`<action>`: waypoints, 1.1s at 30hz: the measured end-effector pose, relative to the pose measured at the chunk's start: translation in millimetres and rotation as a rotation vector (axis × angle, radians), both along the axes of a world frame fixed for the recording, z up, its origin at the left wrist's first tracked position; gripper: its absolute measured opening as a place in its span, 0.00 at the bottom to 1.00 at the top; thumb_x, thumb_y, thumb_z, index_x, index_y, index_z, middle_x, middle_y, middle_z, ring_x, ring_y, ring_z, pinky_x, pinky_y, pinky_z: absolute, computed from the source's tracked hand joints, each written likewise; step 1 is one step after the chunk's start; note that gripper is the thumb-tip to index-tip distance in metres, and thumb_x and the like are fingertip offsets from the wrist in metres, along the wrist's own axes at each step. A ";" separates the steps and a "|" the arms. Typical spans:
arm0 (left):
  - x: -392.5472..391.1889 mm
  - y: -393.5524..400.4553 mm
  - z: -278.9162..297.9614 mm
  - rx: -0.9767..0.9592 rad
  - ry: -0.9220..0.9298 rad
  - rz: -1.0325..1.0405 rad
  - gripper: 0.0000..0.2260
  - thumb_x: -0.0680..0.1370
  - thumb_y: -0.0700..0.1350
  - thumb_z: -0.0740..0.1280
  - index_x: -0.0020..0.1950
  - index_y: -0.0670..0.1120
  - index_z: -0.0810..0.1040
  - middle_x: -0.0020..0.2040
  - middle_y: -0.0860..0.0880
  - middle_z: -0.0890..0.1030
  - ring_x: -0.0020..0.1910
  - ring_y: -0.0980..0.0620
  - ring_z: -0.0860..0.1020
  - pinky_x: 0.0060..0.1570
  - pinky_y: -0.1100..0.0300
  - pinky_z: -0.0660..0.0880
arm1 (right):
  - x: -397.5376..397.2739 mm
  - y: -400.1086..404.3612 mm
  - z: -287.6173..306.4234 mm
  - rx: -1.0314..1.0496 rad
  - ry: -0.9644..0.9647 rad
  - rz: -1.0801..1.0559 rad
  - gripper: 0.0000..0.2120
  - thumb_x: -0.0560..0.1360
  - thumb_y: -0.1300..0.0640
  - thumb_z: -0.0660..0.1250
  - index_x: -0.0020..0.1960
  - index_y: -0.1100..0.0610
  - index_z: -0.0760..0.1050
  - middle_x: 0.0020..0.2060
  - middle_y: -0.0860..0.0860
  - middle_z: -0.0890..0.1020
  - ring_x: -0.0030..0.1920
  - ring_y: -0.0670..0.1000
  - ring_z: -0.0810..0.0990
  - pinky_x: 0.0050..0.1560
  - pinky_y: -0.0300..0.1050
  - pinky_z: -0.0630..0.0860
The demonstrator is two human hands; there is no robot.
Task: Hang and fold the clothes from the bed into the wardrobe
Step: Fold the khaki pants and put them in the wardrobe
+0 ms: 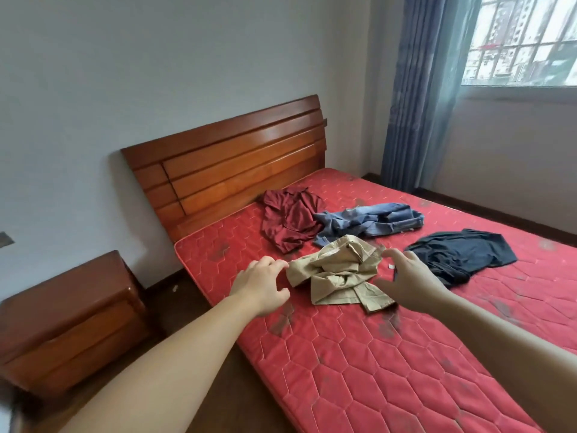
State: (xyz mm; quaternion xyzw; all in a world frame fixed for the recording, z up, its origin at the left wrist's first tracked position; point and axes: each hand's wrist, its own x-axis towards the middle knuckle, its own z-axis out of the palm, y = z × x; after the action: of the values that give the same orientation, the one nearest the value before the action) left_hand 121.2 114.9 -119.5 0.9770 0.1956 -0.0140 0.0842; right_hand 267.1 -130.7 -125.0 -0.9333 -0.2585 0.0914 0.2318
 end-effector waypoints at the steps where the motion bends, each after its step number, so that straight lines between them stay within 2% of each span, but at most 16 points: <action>1: 9.7 12.7 -1.8 -0.003 0.014 -0.009 0.25 0.76 0.54 0.64 0.73 0.57 0.64 0.70 0.53 0.68 0.68 0.49 0.67 0.64 0.50 0.70 | 9.9 14.6 0.4 -0.006 0.013 0.008 0.31 0.73 0.44 0.67 0.73 0.48 0.61 0.64 0.52 0.68 0.62 0.56 0.72 0.60 0.52 0.73; 9: 85.3 144.0 -26.3 -0.051 0.014 -0.069 0.25 0.76 0.53 0.64 0.73 0.56 0.65 0.71 0.53 0.67 0.69 0.49 0.66 0.65 0.51 0.69 | 79.5 137.6 -10.7 -0.062 0.017 -0.025 0.29 0.73 0.45 0.68 0.70 0.49 0.63 0.61 0.53 0.69 0.58 0.55 0.73 0.58 0.50 0.73; 13: 126.4 219.0 -47.0 -0.136 0.013 -0.143 0.24 0.76 0.53 0.64 0.72 0.56 0.66 0.70 0.53 0.68 0.68 0.48 0.67 0.64 0.52 0.70 | 102.3 191.1 -25.4 -0.113 0.021 -0.132 0.31 0.73 0.44 0.68 0.72 0.48 0.62 0.66 0.53 0.68 0.61 0.55 0.72 0.61 0.53 0.73; 17: 164.2 273.3 -67.3 -0.160 0.076 -0.215 0.24 0.76 0.54 0.64 0.71 0.57 0.67 0.69 0.52 0.68 0.67 0.48 0.68 0.64 0.52 0.69 | 112.7 221.6 -33.8 -0.231 0.023 -0.185 0.30 0.73 0.44 0.67 0.72 0.47 0.61 0.65 0.52 0.68 0.63 0.55 0.70 0.61 0.50 0.72; 24: 264.7 282.9 -91.2 -0.324 0.087 -0.357 0.21 0.76 0.56 0.65 0.69 0.56 0.70 0.67 0.50 0.71 0.67 0.47 0.70 0.67 0.50 0.68 | 147.8 229.2 -61.8 -0.286 0.108 -0.318 0.30 0.74 0.46 0.67 0.73 0.48 0.61 0.64 0.53 0.67 0.62 0.54 0.70 0.58 0.47 0.71; 28: 309.8 279.2 -103.8 -0.292 0.158 -0.485 0.25 0.74 0.53 0.66 0.71 0.55 0.68 0.68 0.49 0.70 0.67 0.47 0.69 0.66 0.49 0.68 | 192.5 237.2 -92.3 -0.248 0.208 -0.445 0.32 0.73 0.47 0.68 0.74 0.50 0.61 0.65 0.56 0.67 0.60 0.56 0.73 0.58 0.48 0.73; 33: 365.2 313.4 -135.4 -0.287 0.233 -0.430 0.23 0.75 0.54 0.66 0.69 0.56 0.69 0.64 0.50 0.72 0.64 0.47 0.72 0.64 0.50 0.70 | 245.6 265.9 -145.6 -0.204 0.348 -0.497 0.29 0.73 0.47 0.67 0.71 0.52 0.64 0.64 0.56 0.68 0.60 0.58 0.75 0.61 0.51 0.73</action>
State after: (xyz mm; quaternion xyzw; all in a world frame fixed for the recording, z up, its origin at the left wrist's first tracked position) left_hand 486.4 428.3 -255.0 0.9659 -0.0116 -0.1715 0.1937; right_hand 512.7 135.2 -270.5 -0.9567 0.0316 0.2156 0.1929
